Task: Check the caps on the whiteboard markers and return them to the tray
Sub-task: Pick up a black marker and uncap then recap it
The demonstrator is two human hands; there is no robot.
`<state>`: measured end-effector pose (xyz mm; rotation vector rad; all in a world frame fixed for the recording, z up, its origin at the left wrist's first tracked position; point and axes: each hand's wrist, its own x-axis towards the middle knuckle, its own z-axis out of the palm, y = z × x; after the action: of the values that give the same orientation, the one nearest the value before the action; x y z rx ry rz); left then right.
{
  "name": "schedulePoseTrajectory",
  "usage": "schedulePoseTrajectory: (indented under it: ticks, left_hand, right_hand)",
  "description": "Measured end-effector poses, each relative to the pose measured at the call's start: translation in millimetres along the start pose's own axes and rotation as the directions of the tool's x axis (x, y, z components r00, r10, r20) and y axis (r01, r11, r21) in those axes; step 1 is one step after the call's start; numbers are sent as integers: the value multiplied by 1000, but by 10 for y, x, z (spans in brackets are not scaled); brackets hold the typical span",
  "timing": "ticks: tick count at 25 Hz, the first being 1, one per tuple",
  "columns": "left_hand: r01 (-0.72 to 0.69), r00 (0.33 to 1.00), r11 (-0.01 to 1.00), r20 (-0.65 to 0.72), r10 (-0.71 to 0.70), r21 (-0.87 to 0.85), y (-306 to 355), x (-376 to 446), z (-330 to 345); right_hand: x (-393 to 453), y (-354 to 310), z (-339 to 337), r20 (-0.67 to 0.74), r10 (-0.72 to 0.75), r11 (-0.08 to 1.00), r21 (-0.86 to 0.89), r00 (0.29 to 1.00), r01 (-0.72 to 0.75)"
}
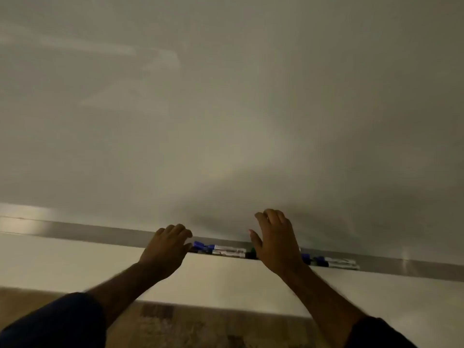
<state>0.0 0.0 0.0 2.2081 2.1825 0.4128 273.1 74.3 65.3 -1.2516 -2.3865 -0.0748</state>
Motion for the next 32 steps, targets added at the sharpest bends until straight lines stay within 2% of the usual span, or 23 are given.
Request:
schedulePoseTrajectory:
  ticks: [6, 11, 15, 18, 23, 28, 30, 32]
  left_hand:
    - [30, 994, 998, 109, -24, -49, -54, 32, 380]
    - [59, 991, 998, 120, -54, -33, -29, 47, 571]
    - [81, 990, 997, 119, -79, -5, -69, 69, 629]
    - [94, 987, 996, 129, -92, -8, -88, 97, 627]
    - [87, 989, 995, 122, -80, -53, -88, 151, 592]
    - [-17, 1000, 988, -5, 16, -156, -112, 170, 427]
    - [0, 999, 970, -40, -10, -243, -151, 195, 319]
    - [58, 996, 930, -41, -78, -362, -172, 232, 170]
  right_hand:
    - [-23, -224, 606, 231, -33, 997, 76, 972, 15]
    - [-70, -344, 996, 351, -27, 995, 96, 936, -7]
    - [-100, -356, 1175, 457, 49, 997, 25, 888, -68]
    - [-107, -341, 1235, 507, 69, 998, -34, 859, -60]
    - [-66, -322, 1265, 506, 78, 997, -64, 859, -52]
    - [-102, -238, 1136, 415, 64, 998, -6, 908, -67]
    - [-88, -212, 990, 344, 54, 995, 57, 937, -78]
    - [-23, -212, 768, 276, 72, 971, 200, 958, -131]
